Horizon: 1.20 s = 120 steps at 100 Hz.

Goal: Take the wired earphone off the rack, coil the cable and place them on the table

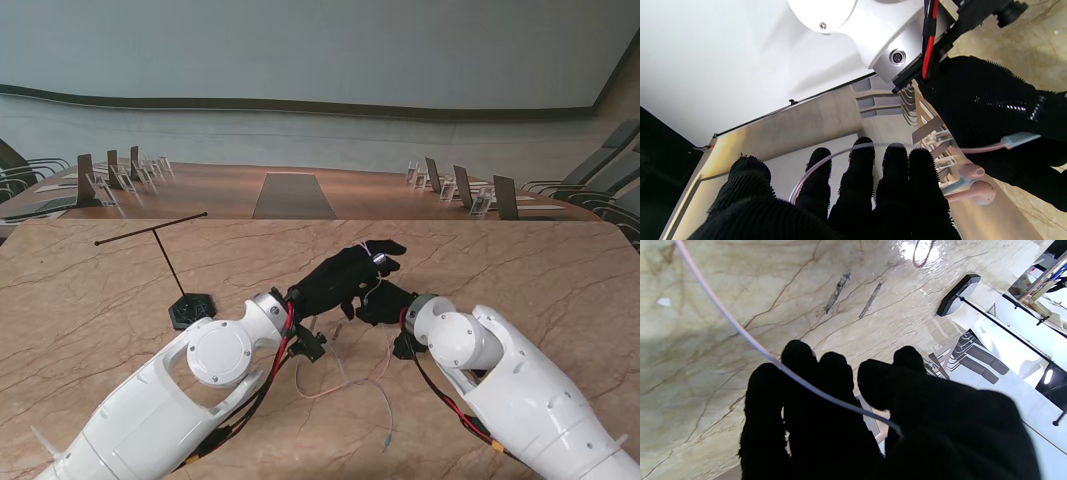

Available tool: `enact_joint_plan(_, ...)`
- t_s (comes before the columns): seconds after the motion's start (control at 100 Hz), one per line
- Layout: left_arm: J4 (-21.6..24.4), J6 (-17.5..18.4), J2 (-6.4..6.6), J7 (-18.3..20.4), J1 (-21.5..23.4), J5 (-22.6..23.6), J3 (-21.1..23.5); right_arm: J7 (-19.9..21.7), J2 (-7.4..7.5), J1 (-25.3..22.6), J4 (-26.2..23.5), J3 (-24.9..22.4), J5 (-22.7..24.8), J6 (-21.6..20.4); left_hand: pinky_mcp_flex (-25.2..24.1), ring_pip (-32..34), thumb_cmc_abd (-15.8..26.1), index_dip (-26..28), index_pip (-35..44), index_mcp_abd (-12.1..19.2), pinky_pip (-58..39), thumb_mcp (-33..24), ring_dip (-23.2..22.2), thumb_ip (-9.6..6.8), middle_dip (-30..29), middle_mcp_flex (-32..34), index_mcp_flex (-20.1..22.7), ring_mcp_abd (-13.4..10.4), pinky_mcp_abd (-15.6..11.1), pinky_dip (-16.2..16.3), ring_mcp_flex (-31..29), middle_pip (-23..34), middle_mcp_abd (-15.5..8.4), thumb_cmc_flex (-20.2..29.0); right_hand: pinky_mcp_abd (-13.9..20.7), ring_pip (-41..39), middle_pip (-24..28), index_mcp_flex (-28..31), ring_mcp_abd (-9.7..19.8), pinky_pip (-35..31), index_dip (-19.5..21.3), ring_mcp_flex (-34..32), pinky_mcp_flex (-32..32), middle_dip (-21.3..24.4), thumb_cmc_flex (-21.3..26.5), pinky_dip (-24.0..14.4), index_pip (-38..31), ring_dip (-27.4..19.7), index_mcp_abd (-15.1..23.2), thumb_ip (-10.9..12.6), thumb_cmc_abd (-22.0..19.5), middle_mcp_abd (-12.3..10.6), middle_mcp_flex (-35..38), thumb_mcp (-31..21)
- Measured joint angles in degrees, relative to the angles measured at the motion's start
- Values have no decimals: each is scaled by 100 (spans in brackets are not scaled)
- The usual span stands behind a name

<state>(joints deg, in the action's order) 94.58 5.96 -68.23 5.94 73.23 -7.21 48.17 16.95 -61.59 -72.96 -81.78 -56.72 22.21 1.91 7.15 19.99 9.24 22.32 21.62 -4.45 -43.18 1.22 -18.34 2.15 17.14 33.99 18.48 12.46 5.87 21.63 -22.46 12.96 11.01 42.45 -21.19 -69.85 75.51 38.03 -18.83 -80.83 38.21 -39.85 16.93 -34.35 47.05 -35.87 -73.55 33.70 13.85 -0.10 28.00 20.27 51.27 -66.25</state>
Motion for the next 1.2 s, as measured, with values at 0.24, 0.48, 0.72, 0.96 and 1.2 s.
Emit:
enact_joint_plan(0.24,36,4,33,229,51,-117,-1,-115,-44,161,185,84,66,95,255,125,0,8,9,17,-92,0,-61,0,1,-9,-122,222,233,13,-252,67,78,1,17,4,0,0,6,14,1,45,-29,68,0,0,-1,5,0,0,-85,-1,-22,75)
enact_joint_plan(0.48,50,-2,46,283,67,-223,-44,-119,-51,196,164,43,186,213,419,216,2,62,10,18,-202,0,-134,0,15,-74,-206,315,365,67,-497,136,208,3,66,9,0,0,23,33,1,94,-75,75,-1,0,-1,69,0,0,-88,-1,-81,186)
enact_joint_plan(0.72,91,-7,63,335,134,-228,-28,-388,-98,206,182,-112,356,214,491,216,3,67,10,18,-279,0,-262,0,16,-67,-207,344,421,126,-660,244,275,4,69,12,0,0,24,33,1,96,-79,76,-138,0,-1,167,7,123,-316,-1,-83,322)
enact_joint_plan(0.96,97,-23,83,388,175,-229,-30,-614,-147,206,194,-421,421,84,503,216,4,74,10,18,-295,0,-329,0,137,179,-116,372,452,135,-690,366,345,4,90,25,0,0,26,52,-5,206,-167,76,-138,0,-1,232,44,193,-375,5,-206,448)
enact_joint_plan(1.2,97,-51,91,393,258,-202,19,-764,-145,125,9,-711,556,-174,503,279,4,146,14,16,-369,0,-414,0,404,328,30,532,648,150,-816,522,417,3,425,285,-140,-3,113,335,-89,834,-626,76,-138,121,-1,282,49,202,-372,71,-921,483)
